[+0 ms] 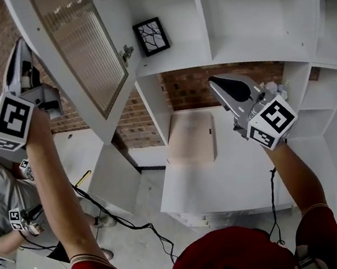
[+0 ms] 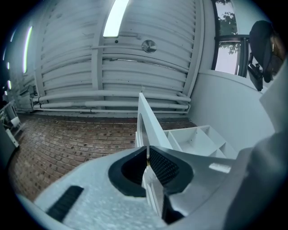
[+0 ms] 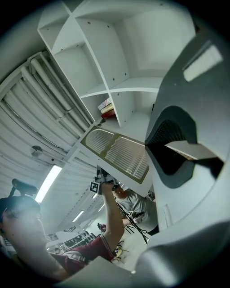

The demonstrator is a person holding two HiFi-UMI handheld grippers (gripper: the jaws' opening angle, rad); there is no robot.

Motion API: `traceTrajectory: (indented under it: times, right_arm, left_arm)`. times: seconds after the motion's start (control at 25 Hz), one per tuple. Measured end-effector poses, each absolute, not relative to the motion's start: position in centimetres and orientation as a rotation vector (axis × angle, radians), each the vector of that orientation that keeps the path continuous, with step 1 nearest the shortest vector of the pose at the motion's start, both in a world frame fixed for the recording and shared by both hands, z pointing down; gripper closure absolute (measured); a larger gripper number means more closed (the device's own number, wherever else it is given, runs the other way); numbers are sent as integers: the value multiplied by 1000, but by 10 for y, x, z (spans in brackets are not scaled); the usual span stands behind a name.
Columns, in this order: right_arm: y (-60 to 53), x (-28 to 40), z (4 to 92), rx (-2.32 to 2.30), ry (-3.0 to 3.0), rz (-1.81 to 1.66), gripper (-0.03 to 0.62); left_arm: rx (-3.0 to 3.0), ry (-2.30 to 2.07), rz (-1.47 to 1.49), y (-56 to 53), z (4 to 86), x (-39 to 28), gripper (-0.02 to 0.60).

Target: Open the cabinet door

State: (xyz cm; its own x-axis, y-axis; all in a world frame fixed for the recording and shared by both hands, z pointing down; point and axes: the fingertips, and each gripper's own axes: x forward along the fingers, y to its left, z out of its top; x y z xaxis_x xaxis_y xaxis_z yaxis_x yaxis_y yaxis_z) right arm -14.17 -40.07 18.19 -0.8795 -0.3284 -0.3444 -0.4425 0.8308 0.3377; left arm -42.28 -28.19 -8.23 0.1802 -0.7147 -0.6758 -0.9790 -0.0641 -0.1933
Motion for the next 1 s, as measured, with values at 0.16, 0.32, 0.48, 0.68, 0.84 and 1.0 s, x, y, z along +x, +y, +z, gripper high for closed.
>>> traceTrajectory:
  times: [0.16, 0.32, 0.48, 0.68, 0.84, 1.0]
  right_arm:
    - [-397, -147, 185, -616, 2740, 598, 582]
    - [-386, -154, 186, -656, 2738, 608, 582]
    - [-375, -156, 186, -691, 2743, 625, 582]
    - [-359, -147, 186, -699, 2733, 637, 582]
    - [-347, -134, 176, -684, 2713, 653, 582]
    - [-336, -115, 169, -652, 2699, 642, 582]
  left_arm:
    - [-1856, 1599, 533, -285, -78, -433, 577]
    - [-1886, 1584, 544, -281, -69, -442, 577]
    - [-1871, 1574, 544, -268, -56, -448, 577]
    - [-1825, 1568, 506, -241, -34, -432, 577]
    - [-1819, 1564, 469, -223, -15, -408, 577]
    - [-1811, 1575, 435, -205, 7, -377, 577]
